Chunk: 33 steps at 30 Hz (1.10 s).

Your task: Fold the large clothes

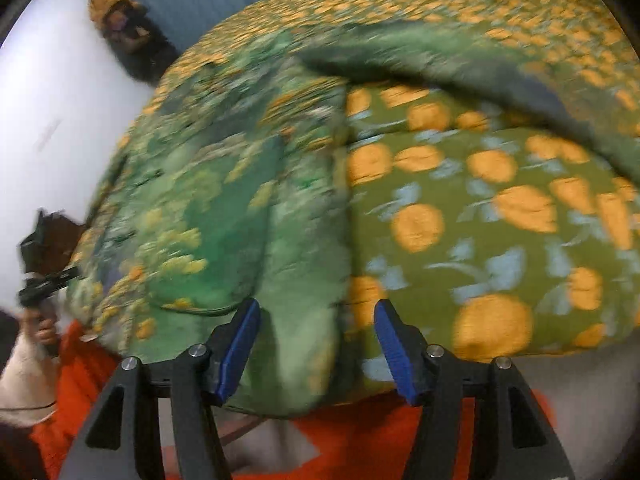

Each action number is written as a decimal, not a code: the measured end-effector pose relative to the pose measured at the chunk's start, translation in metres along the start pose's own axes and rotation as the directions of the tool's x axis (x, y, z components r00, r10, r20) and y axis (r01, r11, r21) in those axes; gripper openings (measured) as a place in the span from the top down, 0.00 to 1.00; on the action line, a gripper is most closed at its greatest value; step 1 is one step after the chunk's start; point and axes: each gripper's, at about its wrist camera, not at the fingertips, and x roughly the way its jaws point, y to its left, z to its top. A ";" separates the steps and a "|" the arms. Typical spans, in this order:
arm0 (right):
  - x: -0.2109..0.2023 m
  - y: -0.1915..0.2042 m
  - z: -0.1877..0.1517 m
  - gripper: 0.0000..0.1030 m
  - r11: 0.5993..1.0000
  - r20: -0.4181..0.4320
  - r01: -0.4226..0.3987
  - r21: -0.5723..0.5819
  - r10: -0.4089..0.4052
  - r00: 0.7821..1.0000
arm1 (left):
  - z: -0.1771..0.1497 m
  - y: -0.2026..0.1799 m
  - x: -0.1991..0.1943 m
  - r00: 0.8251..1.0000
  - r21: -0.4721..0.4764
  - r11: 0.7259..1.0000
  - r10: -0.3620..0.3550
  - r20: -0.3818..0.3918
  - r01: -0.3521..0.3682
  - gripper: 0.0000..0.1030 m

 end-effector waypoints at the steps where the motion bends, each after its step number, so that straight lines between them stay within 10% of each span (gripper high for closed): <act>1: 0.004 0.003 -0.001 0.54 1.000 -0.013 0.014 -0.004 -0.014 1.000 | -0.003 0.003 0.000 1.000 -0.010 1.000 -0.018 -0.009 0.018 0.63; 4: 0.007 0.012 -0.003 0.77 0.999 -0.019 0.041 -0.014 -0.041 0.999 | -0.007 0.003 -0.003 0.999 -0.025 0.999 -0.039 0.007 0.039 0.74; 9: -0.005 0.028 -0.004 0.84 0.992 0.001 0.099 -0.085 -0.099 0.995 | -0.018 -0.010 -0.017 1.000 0.029 0.999 -0.018 0.024 0.018 0.78; 16: -0.001 0.036 0.002 0.84 0.978 0.011 0.158 -0.138 -0.157 0.987 | -0.031 -0.012 -0.026 0.999 0.038 0.999 0.002 0.039 -0.003 0.69; 22: -0.024 0.029 0.007 0.55 0.981 0.089 0.172 -0.093 -0.164 0.983 | -0.010 -0.026 -0.065 0.988 0.049 0.997 0.046 0.146 -0.054 0.50; 28: -0.075 0.011 0.012 0.45 0.966 0.229 0.249 -0.072 -0.227 0.947 | 0.015 -0.054 -0.115 0.940 0.077 0.994 0.042 0.340 -0.073 0.11; 33: -0.090 -0.017 0.030 0.43 0.955 0.308 0.294 0.032 -0.289 0.906 | 0.032 -0.087 -0.118 0.869 0.024 0.995 0.071 0.490 -0.095 0.02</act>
